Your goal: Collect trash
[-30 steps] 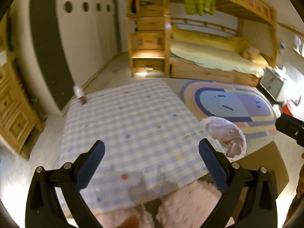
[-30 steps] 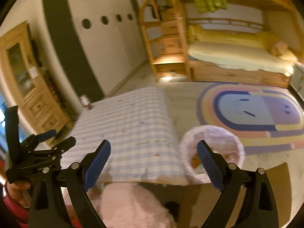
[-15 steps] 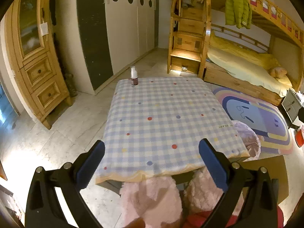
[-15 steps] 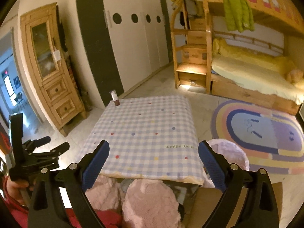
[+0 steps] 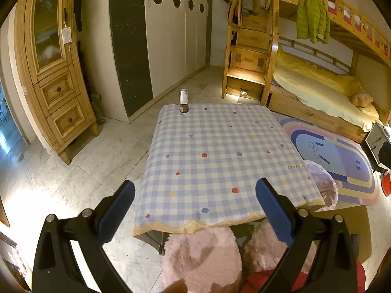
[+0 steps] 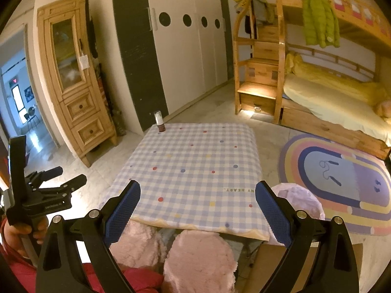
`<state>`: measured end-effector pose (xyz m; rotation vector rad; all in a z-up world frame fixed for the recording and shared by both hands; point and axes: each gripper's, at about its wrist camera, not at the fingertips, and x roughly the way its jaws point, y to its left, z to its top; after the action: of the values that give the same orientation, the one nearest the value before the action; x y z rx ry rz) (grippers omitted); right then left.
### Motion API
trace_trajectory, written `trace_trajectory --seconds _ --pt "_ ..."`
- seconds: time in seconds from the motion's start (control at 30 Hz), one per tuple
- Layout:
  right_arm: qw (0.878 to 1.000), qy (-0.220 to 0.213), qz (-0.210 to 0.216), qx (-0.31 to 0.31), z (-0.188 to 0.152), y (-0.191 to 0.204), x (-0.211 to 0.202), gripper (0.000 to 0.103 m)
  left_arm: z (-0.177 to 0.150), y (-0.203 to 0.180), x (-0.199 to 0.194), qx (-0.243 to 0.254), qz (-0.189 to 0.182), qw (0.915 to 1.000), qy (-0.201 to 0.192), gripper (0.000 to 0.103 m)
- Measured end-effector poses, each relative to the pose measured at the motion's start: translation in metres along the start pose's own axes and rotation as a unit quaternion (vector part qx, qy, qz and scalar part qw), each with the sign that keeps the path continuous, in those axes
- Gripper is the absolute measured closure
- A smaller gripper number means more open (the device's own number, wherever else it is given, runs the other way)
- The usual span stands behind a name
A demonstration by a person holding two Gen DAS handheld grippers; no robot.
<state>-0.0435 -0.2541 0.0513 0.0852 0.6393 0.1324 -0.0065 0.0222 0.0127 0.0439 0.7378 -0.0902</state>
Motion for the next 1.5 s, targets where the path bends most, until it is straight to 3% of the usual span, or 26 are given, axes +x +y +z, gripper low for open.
trace_trajectory --seconds 1.5 --pt "1.0 0.007 0.001 0.002 -0.0014 0.0011 0.0061 0.009 -0.0012 -0.0039 0.0013 0.002 0.0 1.0 0.007 0.007"
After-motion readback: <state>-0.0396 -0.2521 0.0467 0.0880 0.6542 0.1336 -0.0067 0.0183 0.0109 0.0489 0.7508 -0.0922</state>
